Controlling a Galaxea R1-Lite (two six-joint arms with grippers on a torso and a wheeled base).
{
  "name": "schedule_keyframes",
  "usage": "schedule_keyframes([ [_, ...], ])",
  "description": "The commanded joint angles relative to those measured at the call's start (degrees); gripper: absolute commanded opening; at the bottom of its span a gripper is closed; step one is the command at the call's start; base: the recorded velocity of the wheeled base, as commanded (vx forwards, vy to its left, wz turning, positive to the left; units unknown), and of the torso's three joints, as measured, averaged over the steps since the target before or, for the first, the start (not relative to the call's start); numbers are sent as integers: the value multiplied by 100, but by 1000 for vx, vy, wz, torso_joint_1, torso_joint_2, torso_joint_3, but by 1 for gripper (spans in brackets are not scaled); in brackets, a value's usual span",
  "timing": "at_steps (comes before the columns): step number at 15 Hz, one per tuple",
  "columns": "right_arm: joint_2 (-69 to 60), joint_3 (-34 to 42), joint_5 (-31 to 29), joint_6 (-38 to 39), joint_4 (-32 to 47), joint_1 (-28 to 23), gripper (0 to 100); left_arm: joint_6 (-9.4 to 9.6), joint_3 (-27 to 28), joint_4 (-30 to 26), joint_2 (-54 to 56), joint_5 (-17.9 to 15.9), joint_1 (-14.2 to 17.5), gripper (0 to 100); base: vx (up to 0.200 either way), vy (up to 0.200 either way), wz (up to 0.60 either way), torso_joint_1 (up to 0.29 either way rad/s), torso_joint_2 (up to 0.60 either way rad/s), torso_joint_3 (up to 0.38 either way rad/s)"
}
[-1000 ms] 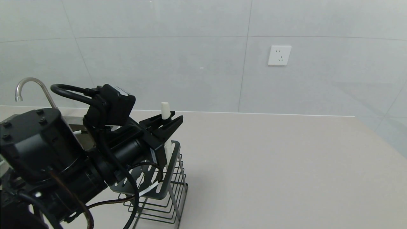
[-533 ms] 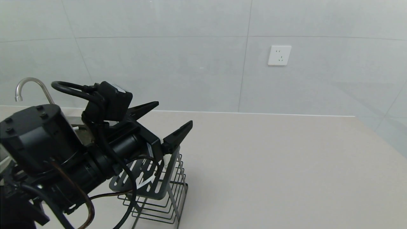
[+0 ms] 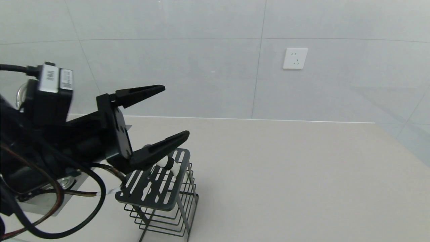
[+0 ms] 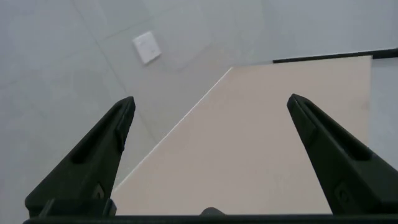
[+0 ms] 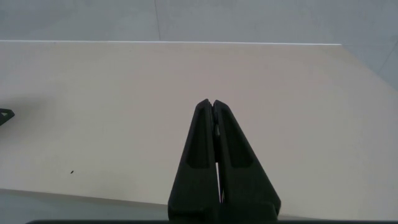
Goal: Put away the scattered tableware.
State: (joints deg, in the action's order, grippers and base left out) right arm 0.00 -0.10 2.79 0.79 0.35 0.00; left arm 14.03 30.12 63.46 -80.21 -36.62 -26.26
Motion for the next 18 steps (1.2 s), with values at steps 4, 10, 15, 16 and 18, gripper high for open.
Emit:
schedule_keyframes([
  [4,9,1,2,-9,0,0,0,-1342,-692,-150,3020,-108,1703,100,0,0,0,0,0,0],
  [10,9,1,2,-9,0,0,0,-1359,-1914,-3727,7406,199,2626,100,0,0,0,0,0,0],
  [15,9,1,2,-9,0,0,0,-1183,-3012,-4553,8021,937,2617,100,0,0,0,0,0,0],
  [16,9,1,11,-9,0,0,0,-1008,-3012,-5336,8021,1966,2617,100,0,0,0,0,0,0],
  [18,9,1,11,0,0,0,0,-805,-2995,-6144,8021,2467,2617,100,0,0,0,0,0,0],
])
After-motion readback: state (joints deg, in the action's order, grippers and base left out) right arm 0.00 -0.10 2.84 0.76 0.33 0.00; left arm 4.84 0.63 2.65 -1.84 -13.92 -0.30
